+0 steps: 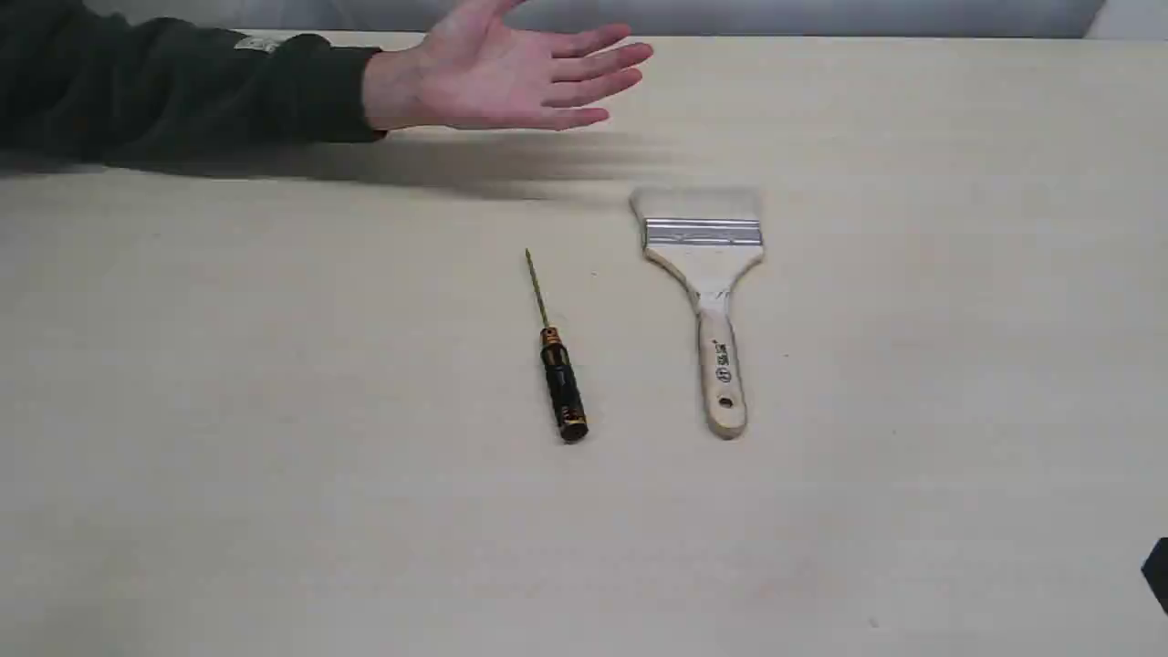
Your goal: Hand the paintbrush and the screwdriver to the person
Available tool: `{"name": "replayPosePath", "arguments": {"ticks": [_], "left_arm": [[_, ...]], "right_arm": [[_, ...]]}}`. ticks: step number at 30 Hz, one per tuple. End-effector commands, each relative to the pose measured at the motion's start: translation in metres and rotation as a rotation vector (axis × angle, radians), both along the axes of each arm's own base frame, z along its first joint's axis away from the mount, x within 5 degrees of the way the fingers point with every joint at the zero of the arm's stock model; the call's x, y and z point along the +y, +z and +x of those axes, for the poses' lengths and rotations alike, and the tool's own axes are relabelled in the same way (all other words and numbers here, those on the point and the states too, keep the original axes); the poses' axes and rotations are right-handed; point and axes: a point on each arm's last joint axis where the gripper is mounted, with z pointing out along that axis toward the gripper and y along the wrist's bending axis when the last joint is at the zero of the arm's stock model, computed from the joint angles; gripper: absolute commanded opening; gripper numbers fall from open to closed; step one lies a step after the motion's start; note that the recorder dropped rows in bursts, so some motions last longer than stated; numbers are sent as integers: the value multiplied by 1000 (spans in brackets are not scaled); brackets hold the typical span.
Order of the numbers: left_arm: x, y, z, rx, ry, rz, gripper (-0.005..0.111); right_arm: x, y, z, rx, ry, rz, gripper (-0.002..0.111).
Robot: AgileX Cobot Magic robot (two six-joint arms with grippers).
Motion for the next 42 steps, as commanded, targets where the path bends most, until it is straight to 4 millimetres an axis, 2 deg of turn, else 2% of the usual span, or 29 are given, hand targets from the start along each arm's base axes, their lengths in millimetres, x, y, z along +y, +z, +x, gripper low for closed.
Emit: {"name": "replayPosePath", "arguments": {"ticks": [1, 13, 23, 32, 34, 42], "left_arm": [[0, 0, 0, -11, -7, -3, 0], [0, 0, 0, -11, -7, -3, 0], [0, 0, 0, -11, -7, -3, 0], [-1, 0, 0, -11, -7, -6, 0], [-1, 0, 0, -11, -7, -6, 0], [-1, 0, 0, -11, -7, -6, 0]], "right_arm": [[0, -1, 0, -2, -3, -6, 4], [0, 1, 0, -24, -3, -16, 4], [0, 20, 3, -234, -2, -30, 4], [0, 25, 2, -284, -1, -34, 4], [0, 27, 2, -310, -2, -14, 4], [-1, 31, 2, -370, -28, 273, 4]]}}
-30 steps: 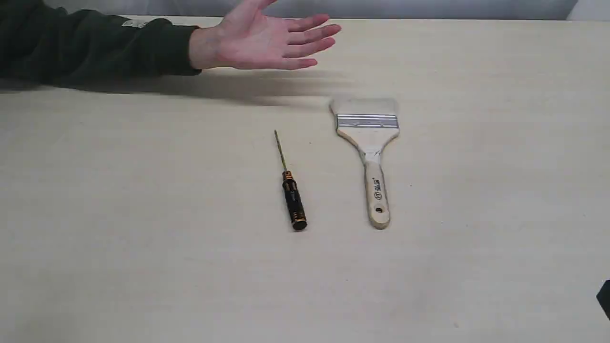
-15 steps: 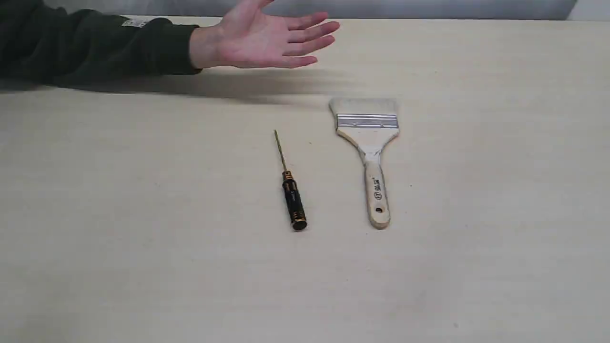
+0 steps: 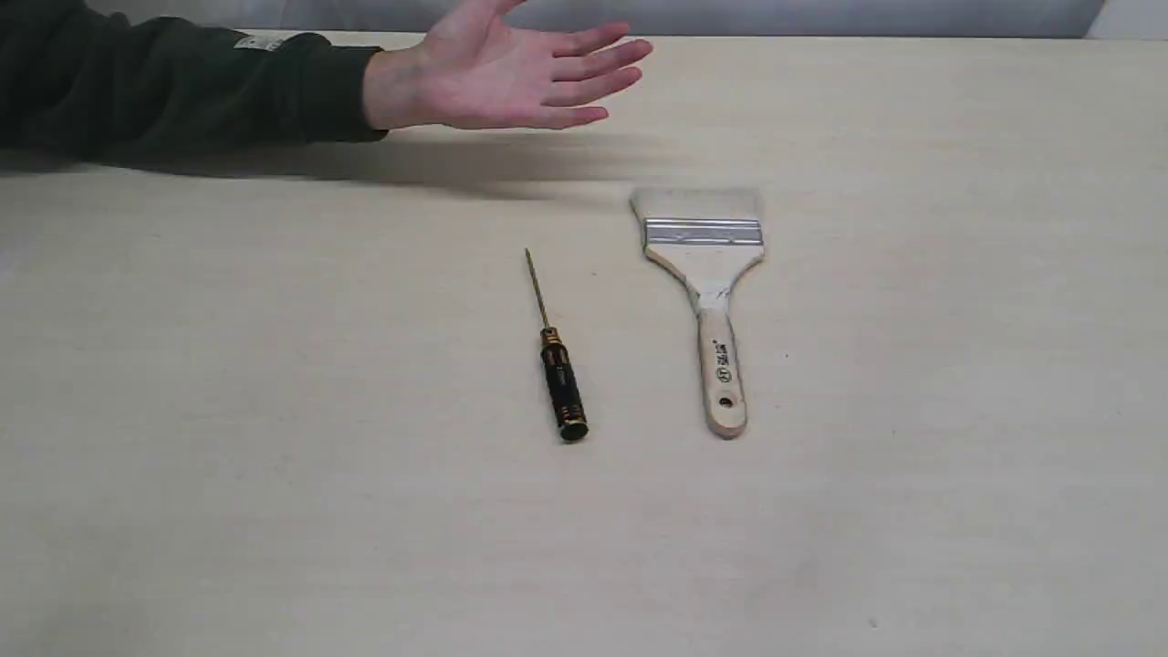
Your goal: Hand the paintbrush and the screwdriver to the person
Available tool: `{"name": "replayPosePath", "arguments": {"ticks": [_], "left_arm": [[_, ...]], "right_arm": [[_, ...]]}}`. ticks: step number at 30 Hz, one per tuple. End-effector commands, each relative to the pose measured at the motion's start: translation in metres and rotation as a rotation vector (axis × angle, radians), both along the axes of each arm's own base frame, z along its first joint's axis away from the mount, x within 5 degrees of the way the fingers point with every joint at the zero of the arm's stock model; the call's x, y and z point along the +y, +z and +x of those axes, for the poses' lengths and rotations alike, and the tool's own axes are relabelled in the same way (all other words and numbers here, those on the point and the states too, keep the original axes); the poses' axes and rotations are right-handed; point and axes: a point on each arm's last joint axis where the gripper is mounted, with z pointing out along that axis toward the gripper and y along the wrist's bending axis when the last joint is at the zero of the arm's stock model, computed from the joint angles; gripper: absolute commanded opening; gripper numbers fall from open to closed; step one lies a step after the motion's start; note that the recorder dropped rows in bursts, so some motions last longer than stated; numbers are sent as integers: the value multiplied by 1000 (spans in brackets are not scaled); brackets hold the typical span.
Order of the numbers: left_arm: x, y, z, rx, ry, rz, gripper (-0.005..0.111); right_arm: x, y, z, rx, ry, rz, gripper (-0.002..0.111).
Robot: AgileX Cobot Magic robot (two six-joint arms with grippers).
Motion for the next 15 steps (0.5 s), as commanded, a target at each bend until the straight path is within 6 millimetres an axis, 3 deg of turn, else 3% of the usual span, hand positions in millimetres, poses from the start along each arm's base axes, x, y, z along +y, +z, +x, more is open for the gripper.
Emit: {"name": "replayPosePath", "arguments": {"ticks": [1, 9, 15], "left_arm": [[-1, 0, 0, -11, -7, -6, 0], [-1, 0, 0, -11, -7, -6, 0], [0, 1, 0, -13, -7, -4, 0]], "right_arm": [[-1, 1, 0, -25, -1, 83, 4], [-3, 8, -2, -119, 2, 256, 4], [4, 40, -2, -94, 95, 205, 4]]}}
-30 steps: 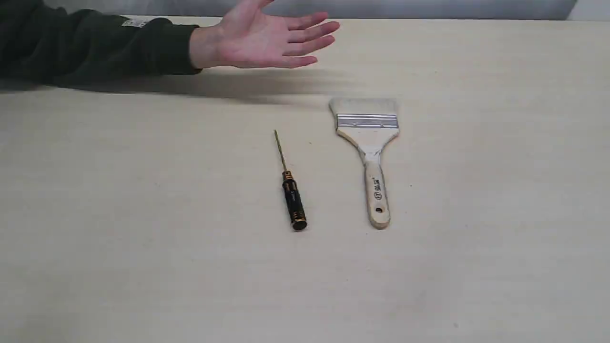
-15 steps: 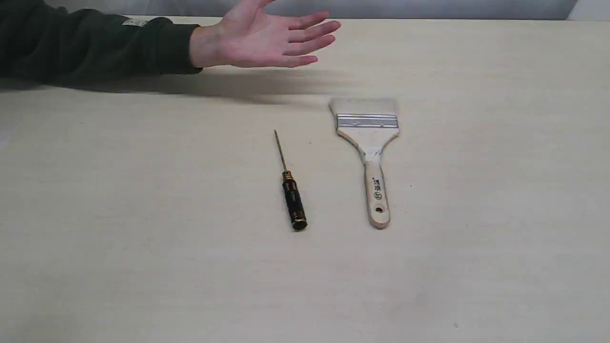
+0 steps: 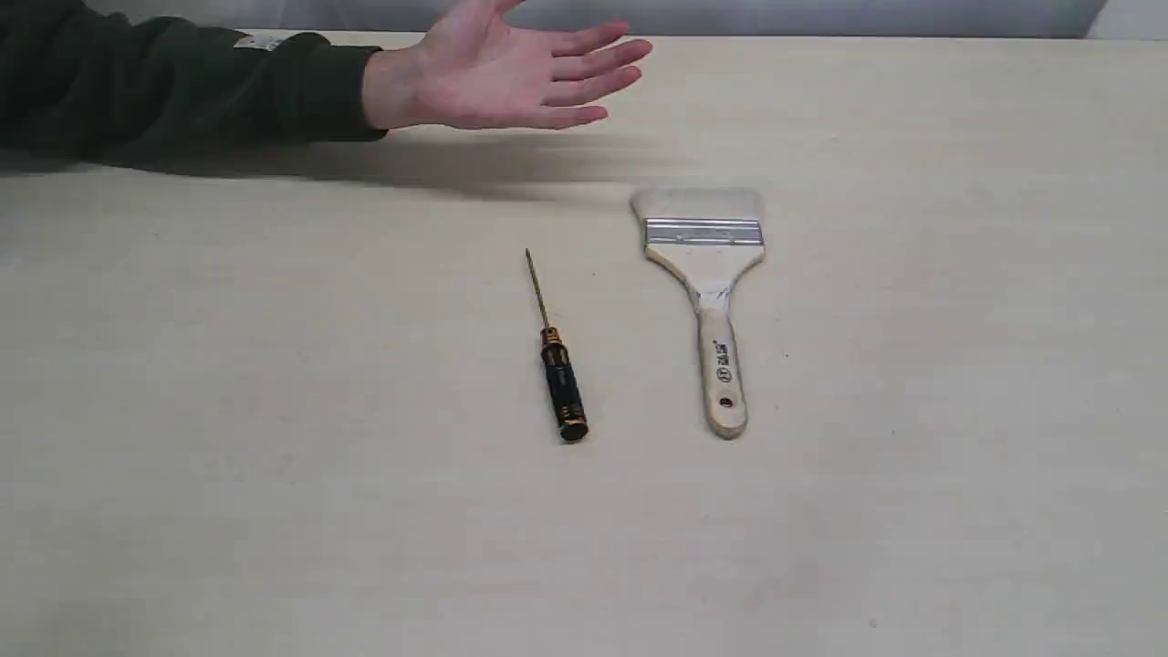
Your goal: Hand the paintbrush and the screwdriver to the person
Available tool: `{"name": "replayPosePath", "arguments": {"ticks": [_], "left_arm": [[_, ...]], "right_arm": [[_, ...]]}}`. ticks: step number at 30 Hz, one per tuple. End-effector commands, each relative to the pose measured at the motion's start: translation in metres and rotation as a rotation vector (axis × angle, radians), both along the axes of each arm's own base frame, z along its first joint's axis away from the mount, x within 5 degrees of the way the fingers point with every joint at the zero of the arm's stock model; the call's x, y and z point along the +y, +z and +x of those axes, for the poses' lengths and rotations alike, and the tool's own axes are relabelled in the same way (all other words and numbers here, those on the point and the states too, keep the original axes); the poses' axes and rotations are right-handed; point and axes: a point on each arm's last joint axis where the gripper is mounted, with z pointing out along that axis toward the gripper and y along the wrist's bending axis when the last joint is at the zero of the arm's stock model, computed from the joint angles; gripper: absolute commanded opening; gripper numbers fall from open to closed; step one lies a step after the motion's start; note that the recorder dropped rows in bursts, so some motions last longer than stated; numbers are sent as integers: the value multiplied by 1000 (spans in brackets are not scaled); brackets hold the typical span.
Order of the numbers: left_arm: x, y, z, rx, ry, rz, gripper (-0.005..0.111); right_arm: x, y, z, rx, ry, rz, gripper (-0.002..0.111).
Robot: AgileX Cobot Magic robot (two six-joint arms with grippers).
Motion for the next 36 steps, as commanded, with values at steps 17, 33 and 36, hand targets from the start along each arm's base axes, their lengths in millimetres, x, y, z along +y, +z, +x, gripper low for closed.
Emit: {"name": "replayPosePath", "arguments": {"ticks": [17, 33, 36], "left_arm": [[0, 1, 0, -13, -7, -4, 0], [-1, 0, 0, -9, -7, -6, 0], [-1, 0, 0, -9, -7, -6, 0]], "right_arm": [[61, 94, 137, 447, 381, -388, 4], [94, 65, 243, 907, 446, -660, 4], [103, 54, 248, 993, 426, -728, 4]]}}
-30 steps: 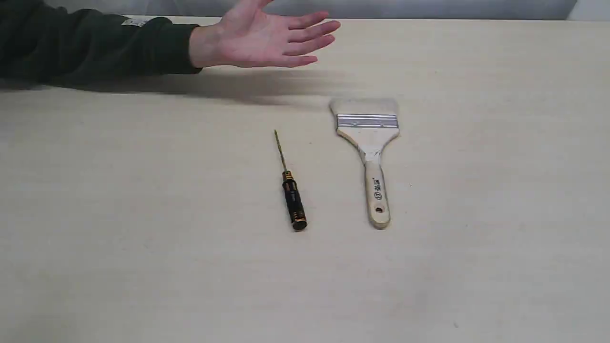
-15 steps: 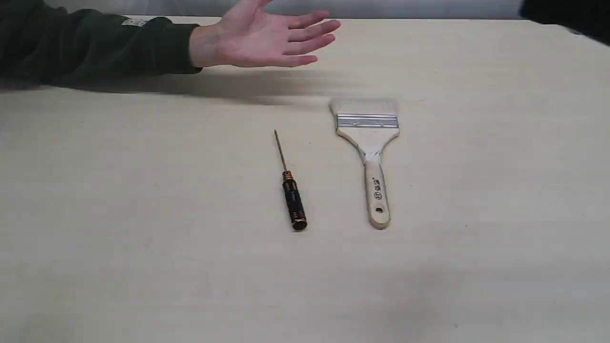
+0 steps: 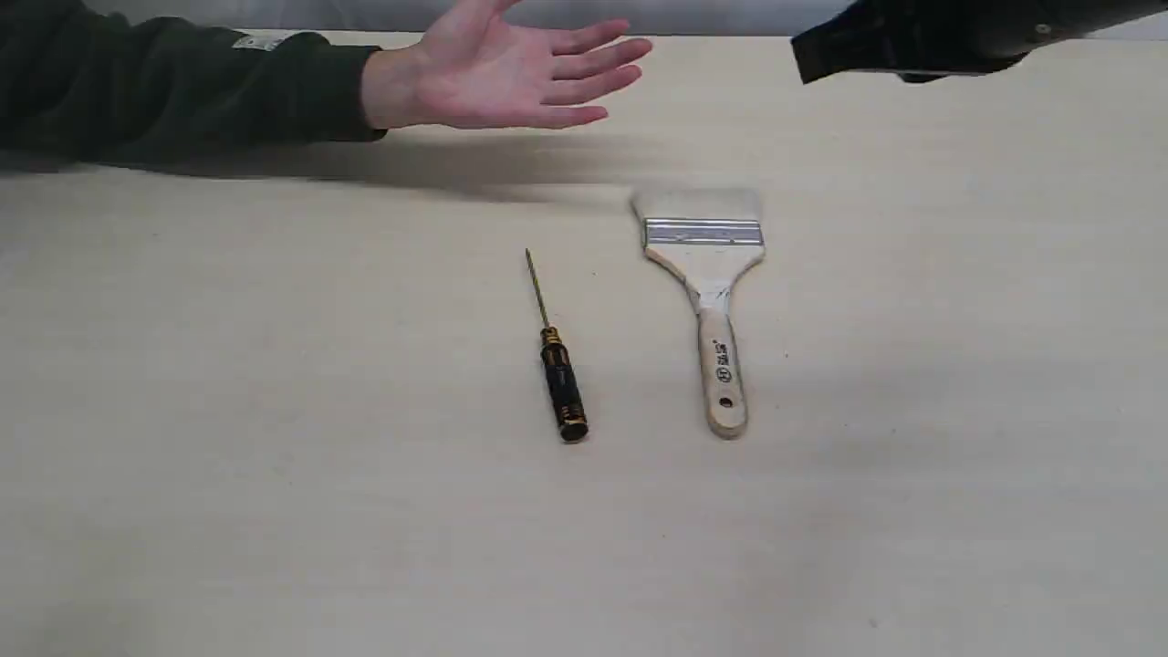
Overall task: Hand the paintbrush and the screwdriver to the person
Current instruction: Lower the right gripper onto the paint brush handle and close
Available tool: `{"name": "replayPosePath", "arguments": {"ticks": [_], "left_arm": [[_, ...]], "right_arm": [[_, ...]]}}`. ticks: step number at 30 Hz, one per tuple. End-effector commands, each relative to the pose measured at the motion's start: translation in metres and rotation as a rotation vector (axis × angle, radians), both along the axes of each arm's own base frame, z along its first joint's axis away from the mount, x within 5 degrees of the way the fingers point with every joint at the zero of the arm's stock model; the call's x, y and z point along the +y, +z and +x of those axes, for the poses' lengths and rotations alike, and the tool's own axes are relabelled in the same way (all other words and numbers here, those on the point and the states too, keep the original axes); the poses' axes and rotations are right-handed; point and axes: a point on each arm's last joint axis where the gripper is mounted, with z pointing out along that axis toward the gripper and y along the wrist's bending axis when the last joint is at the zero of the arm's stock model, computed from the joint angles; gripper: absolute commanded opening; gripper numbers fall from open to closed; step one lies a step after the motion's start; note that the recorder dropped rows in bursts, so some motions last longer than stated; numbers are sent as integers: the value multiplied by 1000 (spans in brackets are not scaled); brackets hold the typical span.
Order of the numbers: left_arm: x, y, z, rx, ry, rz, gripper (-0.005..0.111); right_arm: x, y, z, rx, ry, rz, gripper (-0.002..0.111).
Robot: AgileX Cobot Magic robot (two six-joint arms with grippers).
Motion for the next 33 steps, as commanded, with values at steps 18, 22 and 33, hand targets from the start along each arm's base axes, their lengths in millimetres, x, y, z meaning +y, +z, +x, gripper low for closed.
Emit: {"name": "replayPosePath", "arguments": {"ticks": [18, 22, 33], "left_arm": [[-1, 0, 0, -9, -7, -6, 0], [0, 1, 0, -12, -7, -4, 0], [0, 1, 0, -12, -7, -4, 0]], "right_arm": [[47, -82, 33, 256, -19, -20, 50], [49, -90, 35, 281, -55, -2, 49], [55, -126, 39, 414, -111, 37, 49]]}}
